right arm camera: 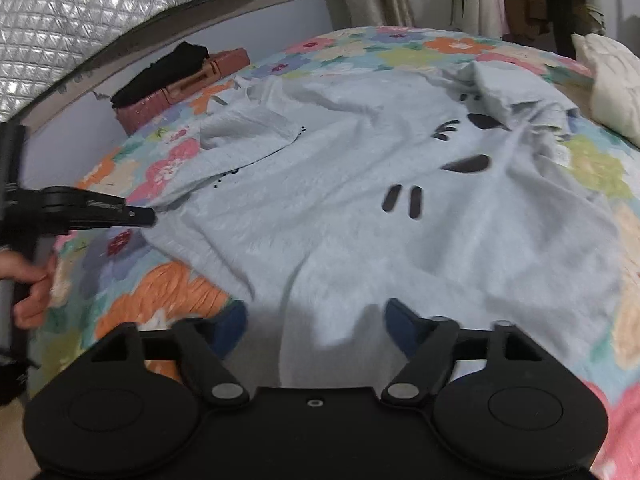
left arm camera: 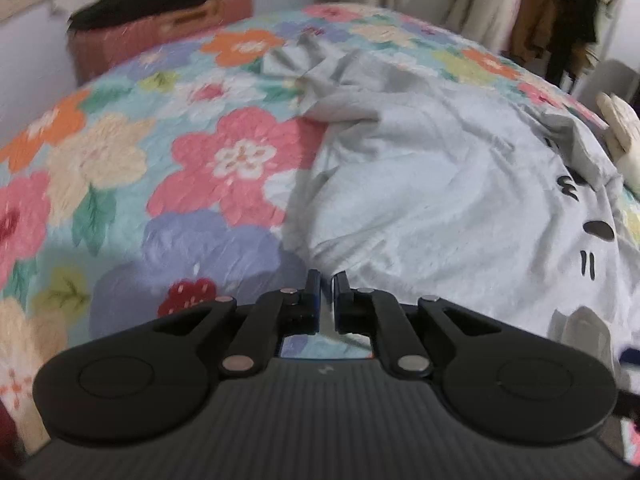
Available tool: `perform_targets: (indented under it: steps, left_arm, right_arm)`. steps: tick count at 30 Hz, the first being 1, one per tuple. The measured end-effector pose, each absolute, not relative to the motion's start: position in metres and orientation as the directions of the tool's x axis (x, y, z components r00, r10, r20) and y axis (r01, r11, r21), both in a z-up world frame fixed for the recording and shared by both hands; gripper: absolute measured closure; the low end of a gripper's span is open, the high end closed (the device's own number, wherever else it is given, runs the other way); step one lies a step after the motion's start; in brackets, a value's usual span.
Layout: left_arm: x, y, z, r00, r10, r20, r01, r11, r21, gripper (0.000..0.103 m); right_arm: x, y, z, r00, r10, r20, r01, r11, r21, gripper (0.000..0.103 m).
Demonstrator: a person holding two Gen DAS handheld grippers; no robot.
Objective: Fold clothes
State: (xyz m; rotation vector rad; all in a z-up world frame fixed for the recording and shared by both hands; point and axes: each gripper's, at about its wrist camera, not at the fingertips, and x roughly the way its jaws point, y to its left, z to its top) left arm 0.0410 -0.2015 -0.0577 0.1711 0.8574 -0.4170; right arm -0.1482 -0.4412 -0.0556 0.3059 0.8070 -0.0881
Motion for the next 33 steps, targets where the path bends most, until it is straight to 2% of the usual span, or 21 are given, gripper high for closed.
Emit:
perform_targets:
  steps: [1, 3, 4, 5, 7, 10, 14, 17, 22, 24, 27, 30, 33]
  left_arm:
    - [0.039, -0.207, -0.060, 0.587, -0.272, -0.763, 0.442, 0.897, 0.020, 0.097]
    - [0.035, -0.218, -0.066, 0.601, -0.236, -0.764, 0.471, 0.877, 0.099, 0.097]
    - [0.035, -0.218, -0.068, 0.594, -0.243, -0.767, 0.469, 0.879, 0.085, 0.097]
    - [0.037, -0.216, -0.068, 0.582, -0.256, -0.772, 0.464, 0.884, 0.057, 0.097]
    - [0.039, -0.214, -0.068, 0.577, -0.266, -0.772, 0.457, 0.889, 0.035, 0.097]
    - [0.034, -0.213, -0.063, 0.637, -0.220, -0.739, 0.453, 0.882, 0.128, 0.093]
    - [0.037, -0.207, -0.058, 0.598, -0.250, -0.762, 0.448, 0.892, 0.059, 0.091]
    - [0.034, -0.206, -0.051, 0.591, -0.279, -0.757, 0.455, 0.890, 0.027, 0.091]
    - [0.034, -0.197, -0.046, 0.564, -0.302, -0.769, 0.442, 0.896, -0.027, 0.091]
    - [0.039, -0.192, -0.047, 0.548, -0.308, -0.778, 0.424, 0.904, -0.060, 0.087]
    - [0.045, -0.185, -0.051, 0.516, -0.325, -0.793, 0.395, 0.911, -0.116, 0.083]
    - [0.042, -0.191, -0.050, 0.583, -0.264, -0.768, 0.394, 0.919, -0.016, 0.080]
    - [0.031, -0.201, -0.040, 0.671, -0.219, -0.709, 0.408, 0.907, 0.105, 0.080]
  right_arm:
    - [-0.140, -0.441, -0.062, 0.677, 0.040, -0.735, 0.184, 0.957, 0.222, 0.017]
    - [-0.125, -0.442, -0.077, 0.621, -0.008, -0.784, 0.177, 0.976, 0.130, 0.040]
    - [-0.127, -0.441, -0.075, 0.626, -0.045, -0.778, 0.175, 0.981, 0.083, 0.074]
    - [-0.129, -0.441, -0.074, 0.632, -0.082, -0.771, 0.174, 0.984, 0.039, 0.095]
    - [-0.148, -0.449, -0.061, 0.677, -0.129, -0.724, 0.227, 0.973, 0.040, 0.097]
    - [-0.195, -0.458, -0.030, 0.724, -0.267, -0.636, 0.354, 0.935, 0.011, 0.098]
    - [-0.263, -0.464, 0.002, 0.717, -0.406, -0.566, 0.474, 0.880, -0.031, 0.098]
    - [-0.303, -0.467, -0.007, 0.678, -0.433, -0.595, 0.535, 0.845, -0.005, 0.098]
    - [-0.328, -0.448, -0.058, 0.620, -0.229, -0.750, 0.484, 0.865, 0.136, 0.098]
    - [-0.325, -0.441, -0.074, 0.620, -0.113, -0.777, 0.429, 0.878, 0.215, 0.098]
    - [-0.319, -0.439, -0.078, 0.584, -0.065, -0.809, 0.379, 0.903, 0.201, 0.098]
    - [-0.324, -0.452, -0.072, 0.527, -0.155, -0.836, 0.508, 0.846, 0.163, 0.096]
    - [-0.333, -0.450, -0.067, 0.523, -0.150, -0.839, 0.485, 0.862, 0.148, 0.096]
